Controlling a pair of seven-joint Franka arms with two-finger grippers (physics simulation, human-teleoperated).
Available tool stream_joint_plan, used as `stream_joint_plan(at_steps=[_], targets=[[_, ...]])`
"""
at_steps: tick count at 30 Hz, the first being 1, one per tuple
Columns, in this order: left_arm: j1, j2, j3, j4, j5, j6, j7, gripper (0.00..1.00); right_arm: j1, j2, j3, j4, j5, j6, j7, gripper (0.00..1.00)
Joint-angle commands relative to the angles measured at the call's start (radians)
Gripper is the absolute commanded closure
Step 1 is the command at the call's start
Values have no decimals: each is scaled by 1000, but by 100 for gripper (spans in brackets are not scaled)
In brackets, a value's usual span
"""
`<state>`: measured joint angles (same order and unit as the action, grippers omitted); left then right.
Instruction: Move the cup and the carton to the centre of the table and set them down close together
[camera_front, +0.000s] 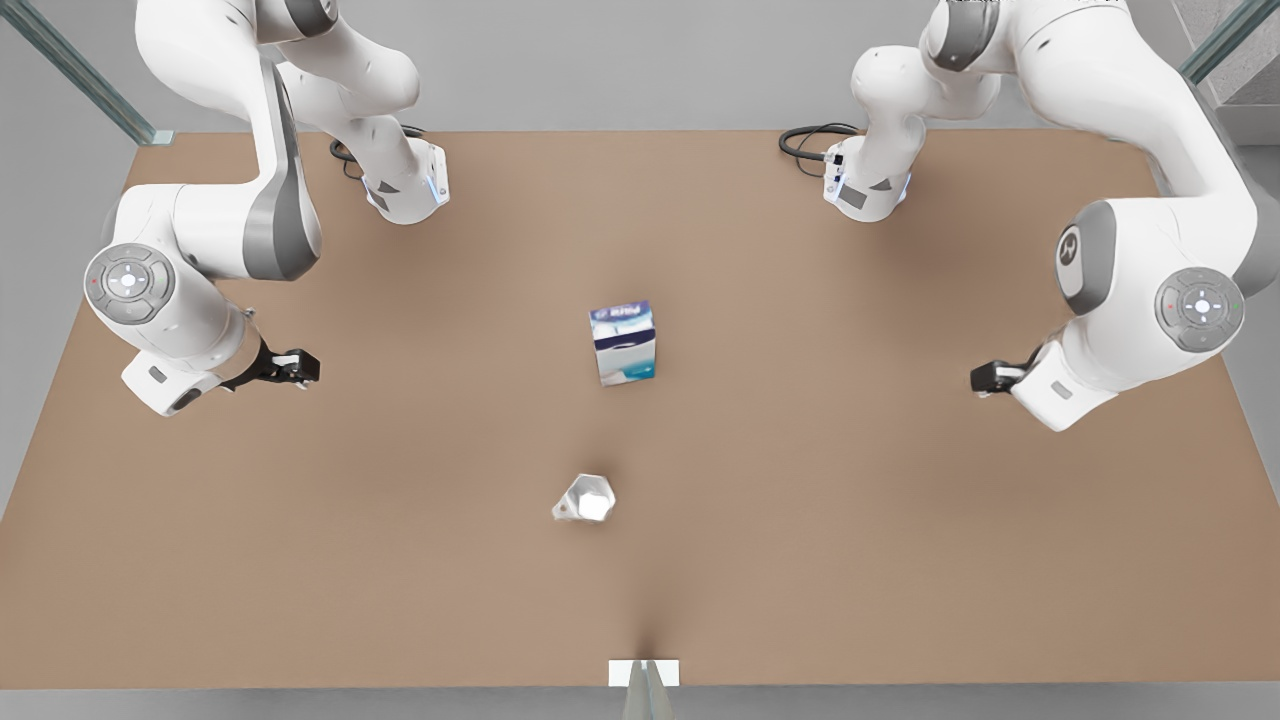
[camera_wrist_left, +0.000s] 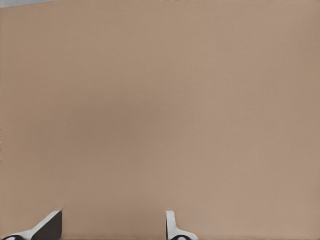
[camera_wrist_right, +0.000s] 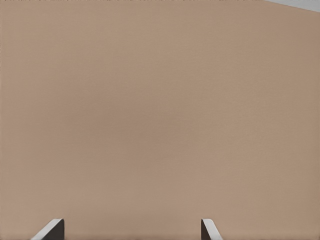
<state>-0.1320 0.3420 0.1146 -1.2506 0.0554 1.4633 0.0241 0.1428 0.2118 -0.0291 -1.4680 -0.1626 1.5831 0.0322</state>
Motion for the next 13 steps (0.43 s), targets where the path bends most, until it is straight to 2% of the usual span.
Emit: stream_joint_plan(at_steps=[1,3,5,13], targets=[[-11,3,-3,0,9,0,2,0,0,0,0,0,0,0,0,0],[9,-17,2,-7,3,-40,2,0,0,0,-2,0,0,0,0,0],[9,-115,2,-127,-3,-46,-32,0,0,0,-2,0,0,0,0,0],[9,-95,2,-113,-35,-73,-69,0,0,0,-2,0,0,0,0,0]])
